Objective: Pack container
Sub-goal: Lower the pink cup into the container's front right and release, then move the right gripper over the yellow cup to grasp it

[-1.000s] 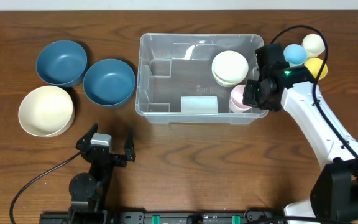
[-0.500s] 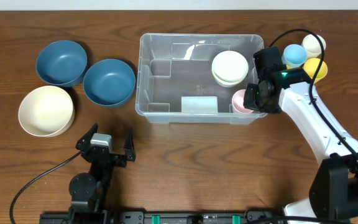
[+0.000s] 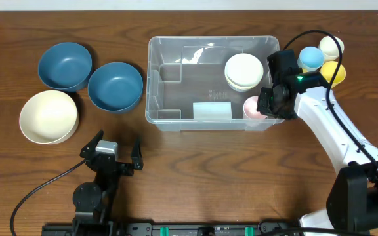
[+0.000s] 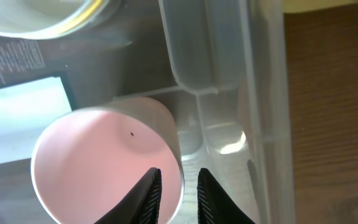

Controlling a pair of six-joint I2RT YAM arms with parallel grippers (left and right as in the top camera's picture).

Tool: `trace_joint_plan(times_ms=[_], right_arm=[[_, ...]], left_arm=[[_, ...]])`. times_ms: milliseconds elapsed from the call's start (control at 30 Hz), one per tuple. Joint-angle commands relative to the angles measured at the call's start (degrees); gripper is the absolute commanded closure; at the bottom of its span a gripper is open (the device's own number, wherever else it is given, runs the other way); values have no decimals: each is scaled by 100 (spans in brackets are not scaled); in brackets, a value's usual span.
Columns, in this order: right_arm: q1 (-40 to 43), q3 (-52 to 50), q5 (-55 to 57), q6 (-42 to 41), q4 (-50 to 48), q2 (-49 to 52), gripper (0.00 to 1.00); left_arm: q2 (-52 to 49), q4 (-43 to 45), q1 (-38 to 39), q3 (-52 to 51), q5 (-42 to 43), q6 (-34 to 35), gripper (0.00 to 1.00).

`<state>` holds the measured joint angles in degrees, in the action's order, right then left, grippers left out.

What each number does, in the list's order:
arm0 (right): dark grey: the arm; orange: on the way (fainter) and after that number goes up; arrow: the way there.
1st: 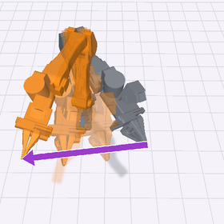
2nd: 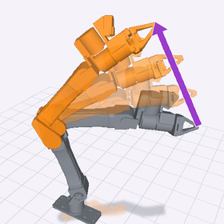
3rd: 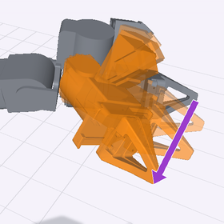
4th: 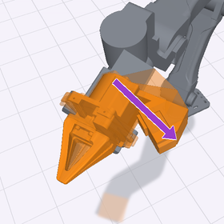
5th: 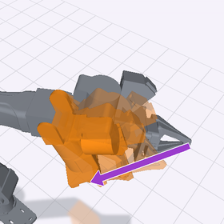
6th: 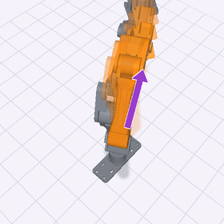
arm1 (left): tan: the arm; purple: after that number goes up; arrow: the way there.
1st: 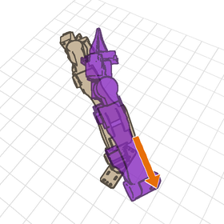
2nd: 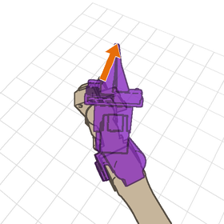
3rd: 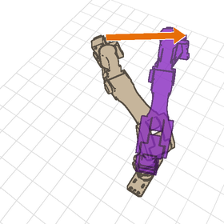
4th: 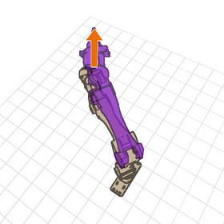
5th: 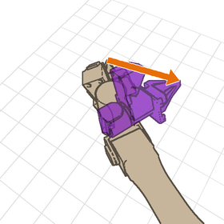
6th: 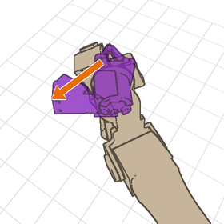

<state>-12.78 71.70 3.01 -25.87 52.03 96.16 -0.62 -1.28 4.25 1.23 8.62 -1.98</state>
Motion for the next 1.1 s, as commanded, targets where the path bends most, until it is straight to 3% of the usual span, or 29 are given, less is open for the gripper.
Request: trace_joint_plan(times_ms=[0, 533, 733, 833, 1067], right_arm=[[-37, 2, -42, 179, -87, 11, 78], [-42, 634, -131, 514, -83, 9, 77], [-11, 1272, -153, 772, 149, 7, 65], [138, 1751, 48, 490, 474, 7, 60], [1029, 2354, 367, 149, 841, 7, 52]], left_arm=[[28, -192, -22, -101, 83, -98, 2], [28, -192, -22, -101, 83, -98, 2], [28, -192, -22, -101, 83, -98, 2], [28, -192, -22, -101, 83, -98, 2], [28, -192, -22, -101, 83, -98, 2]])
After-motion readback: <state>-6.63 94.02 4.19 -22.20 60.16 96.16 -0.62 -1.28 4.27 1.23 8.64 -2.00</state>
